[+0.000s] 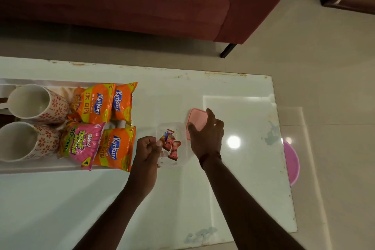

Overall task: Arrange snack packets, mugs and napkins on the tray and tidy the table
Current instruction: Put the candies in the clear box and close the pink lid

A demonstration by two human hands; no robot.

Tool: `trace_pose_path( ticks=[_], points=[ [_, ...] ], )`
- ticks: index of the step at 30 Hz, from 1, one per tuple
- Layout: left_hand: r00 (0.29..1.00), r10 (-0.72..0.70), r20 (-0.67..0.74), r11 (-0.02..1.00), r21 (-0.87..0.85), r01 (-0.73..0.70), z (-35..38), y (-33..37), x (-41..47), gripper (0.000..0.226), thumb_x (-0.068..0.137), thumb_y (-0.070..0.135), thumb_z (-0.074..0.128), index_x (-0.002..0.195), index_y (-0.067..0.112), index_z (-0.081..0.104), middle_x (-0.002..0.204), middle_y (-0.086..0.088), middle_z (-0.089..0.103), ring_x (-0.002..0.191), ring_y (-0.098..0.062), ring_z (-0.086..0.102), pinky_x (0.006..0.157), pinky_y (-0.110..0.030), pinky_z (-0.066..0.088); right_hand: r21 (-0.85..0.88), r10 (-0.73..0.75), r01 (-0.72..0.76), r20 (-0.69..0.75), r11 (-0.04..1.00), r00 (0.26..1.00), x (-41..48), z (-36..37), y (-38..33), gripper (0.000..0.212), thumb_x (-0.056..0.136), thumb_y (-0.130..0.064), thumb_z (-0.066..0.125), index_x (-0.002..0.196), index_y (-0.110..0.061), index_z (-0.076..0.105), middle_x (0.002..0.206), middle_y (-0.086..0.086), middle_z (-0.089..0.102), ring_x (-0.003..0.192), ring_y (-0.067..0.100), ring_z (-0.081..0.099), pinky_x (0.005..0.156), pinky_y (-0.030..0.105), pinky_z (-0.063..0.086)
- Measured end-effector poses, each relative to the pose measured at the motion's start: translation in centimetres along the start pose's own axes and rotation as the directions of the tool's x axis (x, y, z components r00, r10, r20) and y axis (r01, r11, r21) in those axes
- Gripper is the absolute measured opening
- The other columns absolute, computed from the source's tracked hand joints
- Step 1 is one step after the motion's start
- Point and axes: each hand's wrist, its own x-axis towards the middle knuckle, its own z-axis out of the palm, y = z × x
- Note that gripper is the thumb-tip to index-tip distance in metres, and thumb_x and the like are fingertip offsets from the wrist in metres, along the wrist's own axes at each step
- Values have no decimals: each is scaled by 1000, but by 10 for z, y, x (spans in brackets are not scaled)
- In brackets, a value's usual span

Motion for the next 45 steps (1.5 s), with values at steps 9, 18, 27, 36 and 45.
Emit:
trace_pose_path(
  ticks=[9,18,27,36,45],
  points=[
    [997,25,-74,1000,14,-24,-6,-5,0,11,94,19,55,103,13,55,94,-8,65,92,-27,67,68,-49,58,-201,67,-66,-3,977,998,15,15,-7,81,65,-53,76,132,-28,37,122,6,33,112,29,37,77,39,47],
    [999,25,-48,1000,-16,-25,-8,-6,1,6,94,17,55,97,22,54,91,1,65,86,-18,68,65,-41,58,-37,-89,88,-14,995,996,-1,2,2,50,86,-22,50,135,-30,45,119,0,61,104,24,59,78,29,44],
    [999,33,-11,998,-51,-34,-9,3,2,9,95,18,54,104,20,53,93,5,66,83,-9,71,64,-34,58,382,47,24,-174,924,984,-31,-22,19,51,93,-4,51,142,-15,43,127,-1,57,110,19,56,81,18,52],
    [999,42,1,998,-37,-42,-9,-1,1,15,95,21,54,109,18,52,95,3,67,79,-1,70,57,-19,57,707,150,20,-177,707,973,-65,-32,1,40,100,-19,53,137,-33,51,131,-9,60,111,5,60,84,27,52],
    [994,41,97,999,-18,-39,-4,1,-2,12,91,35,51,102,34,47,100,13,65,83,5,69,65,-22,57,733,114,-67,-15,677,993,-83,-8,-23,27,99,-29,52,99,-49,70,101,-20,70,91,4,64,67,23,54]
  ],
)
